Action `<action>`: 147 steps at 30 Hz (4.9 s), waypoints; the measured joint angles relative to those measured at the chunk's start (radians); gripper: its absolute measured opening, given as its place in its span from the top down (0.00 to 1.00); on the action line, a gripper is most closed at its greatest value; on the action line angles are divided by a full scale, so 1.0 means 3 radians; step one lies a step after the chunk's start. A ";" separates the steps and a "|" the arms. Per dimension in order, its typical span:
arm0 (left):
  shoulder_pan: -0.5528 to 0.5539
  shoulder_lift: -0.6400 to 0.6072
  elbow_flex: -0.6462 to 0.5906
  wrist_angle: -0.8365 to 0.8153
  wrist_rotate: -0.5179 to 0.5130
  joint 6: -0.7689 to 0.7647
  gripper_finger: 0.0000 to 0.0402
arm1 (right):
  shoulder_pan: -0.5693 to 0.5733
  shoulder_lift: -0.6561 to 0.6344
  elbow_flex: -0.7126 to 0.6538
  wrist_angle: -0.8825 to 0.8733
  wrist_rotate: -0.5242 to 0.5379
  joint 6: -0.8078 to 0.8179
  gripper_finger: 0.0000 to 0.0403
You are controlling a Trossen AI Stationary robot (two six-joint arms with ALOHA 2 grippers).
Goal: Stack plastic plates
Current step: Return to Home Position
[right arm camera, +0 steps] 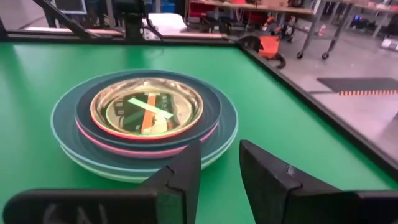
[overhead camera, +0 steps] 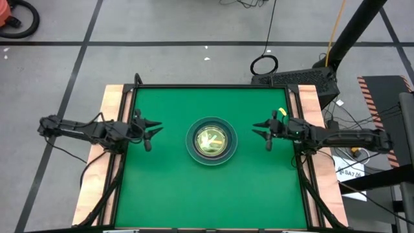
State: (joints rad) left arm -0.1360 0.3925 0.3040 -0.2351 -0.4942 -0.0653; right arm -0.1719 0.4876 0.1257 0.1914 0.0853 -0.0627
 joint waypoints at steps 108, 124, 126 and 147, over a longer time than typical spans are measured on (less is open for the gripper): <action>0.0103 -0.0608 -0.0980 0.1096 0.0045 0.0141 0.74 | 0.0298 -0.1624 -0.0369 -0.0483 0.0413 0.0345 0.75; 0.0103 -0.0608 -0.0980 0.1096 0.0045 0.0141 0.74 | 0.0296 -0.1624 -0.0369 -0.0472 0.0411 0.0517 0.75; 0.0103 -0.0608 -0.0980 0.1095 0.0045 0.0141 0.74 | 0.0296 -0.1624 -0.0369 -0.0472 0.0411 0.0517 0.75; 0.0172 -0.1310 -0.0976 0.1042 0.0045 0.0142 0.74 | 0.0296 -0.1624 -0.0369 -0.0467 0.0409 0.0517 0.75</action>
State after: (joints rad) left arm -0.0845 -0.0005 0.0113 0.0775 -0.4807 -0.0227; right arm -0.0830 0.0006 0.0151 0.0513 0.2081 0.0925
